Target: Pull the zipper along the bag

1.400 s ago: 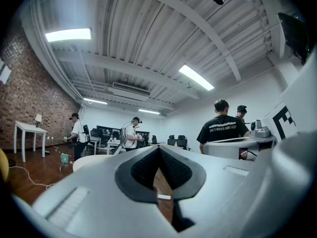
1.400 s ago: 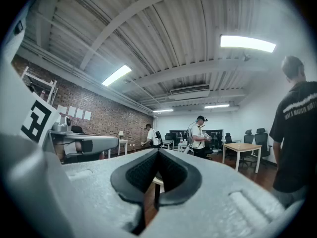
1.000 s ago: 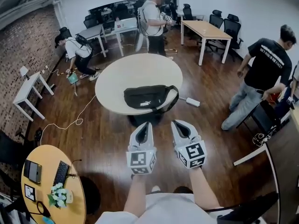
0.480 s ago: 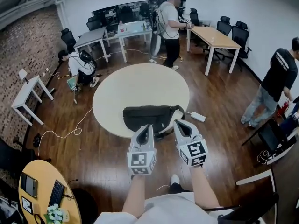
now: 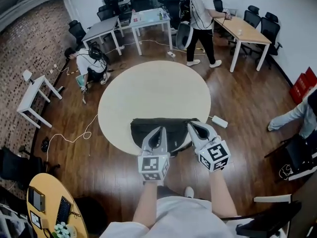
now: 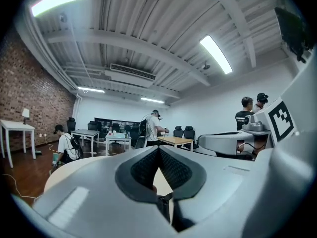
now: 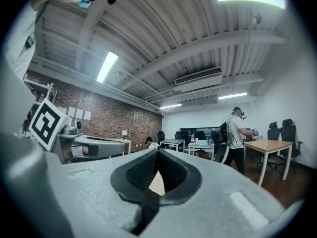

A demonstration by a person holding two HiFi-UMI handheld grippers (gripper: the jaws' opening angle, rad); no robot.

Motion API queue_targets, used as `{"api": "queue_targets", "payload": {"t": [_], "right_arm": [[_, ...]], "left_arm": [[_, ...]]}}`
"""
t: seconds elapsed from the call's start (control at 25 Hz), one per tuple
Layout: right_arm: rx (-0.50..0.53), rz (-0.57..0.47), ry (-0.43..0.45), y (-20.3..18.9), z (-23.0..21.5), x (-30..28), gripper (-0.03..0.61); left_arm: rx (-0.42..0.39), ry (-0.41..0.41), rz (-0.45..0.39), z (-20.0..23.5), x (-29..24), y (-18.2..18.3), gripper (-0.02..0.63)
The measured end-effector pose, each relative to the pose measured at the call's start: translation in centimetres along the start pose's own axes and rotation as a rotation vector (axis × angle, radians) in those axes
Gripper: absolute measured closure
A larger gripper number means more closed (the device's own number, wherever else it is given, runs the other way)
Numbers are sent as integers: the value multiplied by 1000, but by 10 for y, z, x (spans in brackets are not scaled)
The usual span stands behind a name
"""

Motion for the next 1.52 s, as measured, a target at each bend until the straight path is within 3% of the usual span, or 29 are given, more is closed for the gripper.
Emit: {"api": "queue_targets", "payload": {"t": [0.28,0.52,0.68,0.84,1.12,1.32,1.52], "right_arm": [[39,42,-43,-33,-53,-53,588],[12,231,-214,-102,-126,-79,588],[-8,351,-269,-158,-139,-64,588],[-101,523,-209,-225,-141,-53,588],[-160,729,-125,-321,-157,-44,588],[-154,843,-87,-372,-177,-48,588],[-80,993,17,-417,-179,-55,588]], "left_arm": [[19,-101,42,37,-78,-34,597],[-7,-264,80,64,-131,-52,597],[6,-344,138,62,-149,-82,597],[30,-389,236,44,-168,-122,597],[-63,-428,394,15,-185,-190,597],[-90,-424,471,2,-190,-215,597],[-117,-429,559,6,-186,-239,597]]}}
Point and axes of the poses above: the fingertips, and each gripper's own axes: x backward along the fingers, z to its left, y out of its top, the point moved 1 cm from there along x, backward along the fingers, and after that the axes turned 11 degrees about -z, right-handed, at the moved point
